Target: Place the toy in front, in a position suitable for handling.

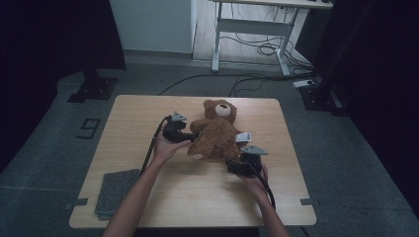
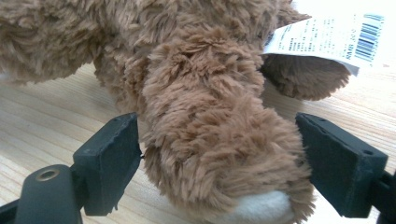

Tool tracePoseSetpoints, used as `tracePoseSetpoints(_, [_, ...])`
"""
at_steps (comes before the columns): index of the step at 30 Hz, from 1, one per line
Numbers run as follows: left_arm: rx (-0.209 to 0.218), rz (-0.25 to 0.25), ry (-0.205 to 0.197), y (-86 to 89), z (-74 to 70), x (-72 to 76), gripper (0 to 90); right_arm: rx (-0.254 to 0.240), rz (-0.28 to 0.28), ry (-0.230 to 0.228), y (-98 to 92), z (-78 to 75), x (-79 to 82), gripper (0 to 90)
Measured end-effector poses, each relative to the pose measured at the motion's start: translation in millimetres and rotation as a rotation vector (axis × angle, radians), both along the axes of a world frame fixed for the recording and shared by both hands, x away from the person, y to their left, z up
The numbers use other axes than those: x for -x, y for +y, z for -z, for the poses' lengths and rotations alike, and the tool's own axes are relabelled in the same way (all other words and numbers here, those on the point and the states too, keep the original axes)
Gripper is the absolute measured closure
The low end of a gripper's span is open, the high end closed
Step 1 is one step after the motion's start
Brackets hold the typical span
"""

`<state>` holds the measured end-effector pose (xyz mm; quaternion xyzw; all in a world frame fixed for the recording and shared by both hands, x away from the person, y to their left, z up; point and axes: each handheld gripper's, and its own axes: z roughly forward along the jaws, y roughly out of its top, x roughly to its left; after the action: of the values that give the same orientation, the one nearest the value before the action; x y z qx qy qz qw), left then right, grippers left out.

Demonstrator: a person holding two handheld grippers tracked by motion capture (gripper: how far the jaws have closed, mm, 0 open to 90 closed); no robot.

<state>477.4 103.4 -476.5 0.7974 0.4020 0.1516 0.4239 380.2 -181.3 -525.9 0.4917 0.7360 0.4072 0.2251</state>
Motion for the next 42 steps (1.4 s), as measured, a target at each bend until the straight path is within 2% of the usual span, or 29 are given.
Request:
tracePoseSetpoints(2, [0.008, -0.005, -0.007, -2.9, 0.0, -3.9, 29.5, 0.004, -0.001, 0.001, 0.1, 0.9, -1.0, 16.8])
tracePoseSetpoints(7, [0.010, -0.021, 0.010, -9.9, 3.4, -17.1, 32.9, 0.002, -0.006, 0.008, -1.2, 2.9, -3.6, 20.8])
tracePoseSetpoints(9, [-0.004, -0.033, -0.001, -12.8, 5.5, -19.8, 34.8, 0.008, -0.009, 0.007, -0.6, 3.8, -4.4, 22.5])
tracePoseSetpoints(12, [-0.010, -0.037, 0.003, -14.9, 9.3, -21.7, 45.7, 0.017, -0.014, 0.006, -0.3, 5.7, -6.9, 28.3])
tracePoseSetpoints(15, [0.010, -0.031, 0.021, -14.5, 11.4, -23.0, 59.1, 0.019, -0.024, 0.009, -0.3, 7.5, -9.1, 34.5])
tracePoseSetpoints(16, [0.010, -0.031, 0.020, -14.4, 11.6, -23.1, 64.4, 0.024, -0.034, 0.013, -0.3, 7.8, -9.5, 39.1])
tracePoseSetpoints(17, [0.012, -0.032, 0.021, -14.5, 11.7, -23.0, 64.4, 0.024, -0.034, 0.013, -0.3, 7.8, -9.5, 39.1])
tracePoseSetpoints(18, [0.013, -0.030, 0.023, -14.7, 11.4, -22.7, 69.4, 0.036, -0.045, 0.015, 0.3, 8.0, -10.1, 45.4])
tracePoseSetpoints(19, [0.013, -0.027, 0.020, -15.1, 10.9, -22.1, 69.4, 0.036, -0.045, 0.015, 0.3, 8.0, -10.1, 45.4])
tracePoseSetpoints(20, [0.013, -0.024, 0.016, -15.7, 10.1, -21.1, 71.9, 0.057, -0.056, 0.016, 1.6, 8.1, -10.9, 52.8])
tracePoseSetpoints(21, [0.012, -0.021, 0.009, -16.4, 8.6, -19.8, 71.9, 0.057, -0.056, 0.016, 1.6, 8.1, -10.9, 52.8])
tracePoseSetpoints(24, [0.013, -0.014, -0.021, -17.6, 1.5, -14.8, 74.7, 0.079, -0.059, 0.010, 1.5, 6.5, -12.6, 65.7])
tracePoseSetpoints(27, [0.017, -0.007, -0.053, -16.5, -9.0, -7.9, 75.7, 0.093, -0.032, -0.012, -2.6, 5.4, -12.4, 69.7])
tracePoseSetpoints(32, [0.020, 0.025, -0.086, -8.5, -28.5, 7.9, 76.6, 0.071, -0.021, -0.020, -11.1, 2.0, -14.1, 71.7])
tracePoseSetpoints(34, [0.028, 0.030, -0.101, -4.2, -34.4, 15.3, 76.7, 0.054, -0.017, -0.025, -12.2, 1.1, -15.3, 72.1])
tracePoseSetpoints(36, [0.048, 0.036, -0.120, 2.8, -41.7, 25.7, 76.6, 0.057, -0.020, -0.036, -11.7, -0.3, -16.0, 72.3])
tracePoseSetpoints(38, [0.066, 0.035, -0.132, 8.4, -46.4, 34.9, 76.6, 0.067, -0.030, -0.043, -10.9, -5.7, -17.3, 72.2])
tracePoseSetpoints(42, [0.086, 0.034, -0.162, 22.4, -52.8, 55.7, 76.6, 0.076, -0.036, -0.079, -11.1, -25.7, -18.3, 72.3])
